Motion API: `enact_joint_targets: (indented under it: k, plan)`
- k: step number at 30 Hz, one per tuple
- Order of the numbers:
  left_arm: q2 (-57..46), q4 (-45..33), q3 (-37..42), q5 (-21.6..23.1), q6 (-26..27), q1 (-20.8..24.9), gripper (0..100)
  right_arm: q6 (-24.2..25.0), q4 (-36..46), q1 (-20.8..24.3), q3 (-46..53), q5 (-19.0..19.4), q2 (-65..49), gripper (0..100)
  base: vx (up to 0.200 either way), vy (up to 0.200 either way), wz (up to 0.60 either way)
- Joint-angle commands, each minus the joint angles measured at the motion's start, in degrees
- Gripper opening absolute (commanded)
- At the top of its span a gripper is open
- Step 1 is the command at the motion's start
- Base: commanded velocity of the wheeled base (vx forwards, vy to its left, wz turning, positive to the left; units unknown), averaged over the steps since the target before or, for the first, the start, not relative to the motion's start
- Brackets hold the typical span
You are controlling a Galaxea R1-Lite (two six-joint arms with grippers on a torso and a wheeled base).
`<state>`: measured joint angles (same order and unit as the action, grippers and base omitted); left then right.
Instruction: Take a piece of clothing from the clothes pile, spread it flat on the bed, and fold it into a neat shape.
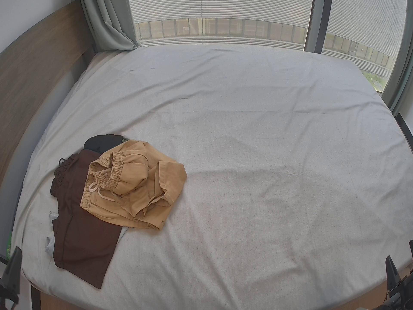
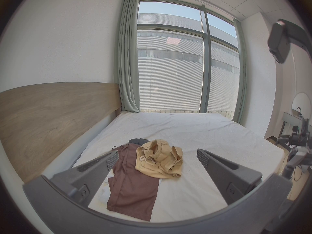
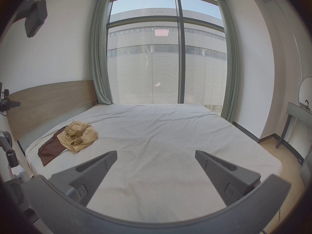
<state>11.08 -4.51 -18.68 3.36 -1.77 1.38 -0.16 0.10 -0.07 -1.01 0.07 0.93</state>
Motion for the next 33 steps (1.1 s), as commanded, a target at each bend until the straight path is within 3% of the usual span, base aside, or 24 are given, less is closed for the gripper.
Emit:
enact_joint_targets:
  k: [1,8,17,33]
  plan:
    - [11.5,6.4,-2.8,-0.5,-2.1,-0.3,100,0.0,0.0,0.1,1.0,0.0,-0.5,100,0.000,0.000,0.00]
    - [20.5,13.2,-2.9,-1.0,-3.9,-0.1,100,0.0,0.0,0.1,0.9,0.1,-0.5,100,0.000,0.000,0.00]
    - [30.0,16.2,-7.6,-0.4,-12.3,-0.4,100,-0.1,0.0,0.1,0.9,0.1,-0.5,100,0.000,0.000,0.00]
    - [42.4,20.8,-12.6,4.4,-14.1,-1.0,100,-0.1,0.0,0.1,0.9,0.1,-0.5,100,0.000,0.000,0.00]
